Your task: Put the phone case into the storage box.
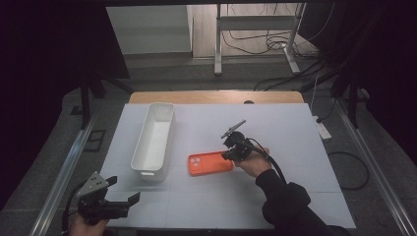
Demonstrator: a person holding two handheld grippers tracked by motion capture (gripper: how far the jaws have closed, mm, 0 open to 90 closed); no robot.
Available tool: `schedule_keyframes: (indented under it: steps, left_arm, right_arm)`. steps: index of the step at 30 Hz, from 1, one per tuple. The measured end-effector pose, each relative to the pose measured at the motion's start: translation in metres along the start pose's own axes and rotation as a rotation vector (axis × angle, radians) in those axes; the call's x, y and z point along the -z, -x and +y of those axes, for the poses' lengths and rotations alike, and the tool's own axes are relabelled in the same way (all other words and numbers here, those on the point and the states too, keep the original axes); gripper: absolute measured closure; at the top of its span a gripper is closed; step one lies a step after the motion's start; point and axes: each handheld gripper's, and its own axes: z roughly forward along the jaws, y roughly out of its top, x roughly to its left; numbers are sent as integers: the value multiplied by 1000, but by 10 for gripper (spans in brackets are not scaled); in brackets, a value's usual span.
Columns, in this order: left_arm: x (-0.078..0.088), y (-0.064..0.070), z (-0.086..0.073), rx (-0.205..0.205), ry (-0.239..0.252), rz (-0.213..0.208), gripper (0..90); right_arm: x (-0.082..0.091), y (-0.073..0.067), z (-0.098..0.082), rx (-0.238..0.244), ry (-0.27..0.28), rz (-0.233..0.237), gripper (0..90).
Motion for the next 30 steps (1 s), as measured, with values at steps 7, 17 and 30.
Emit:
schedule_keyframes:
  steps: [7, 17, 30]
  left_arm:
    - [0, 0, 0, 0, 0, -1, 8]
    - [-1, 2, 1, -7, -12, 15, 13]
    - [-2, 2, 1, -8, -20, 20, 17]
  right_arm:
    - [-9, 2, -6, 1, -24, 2, 891]
    - [-18, -1, -11, 14, -57, -7, 892]
    - [-15, -3, -19, 20, -69, 9, 891]
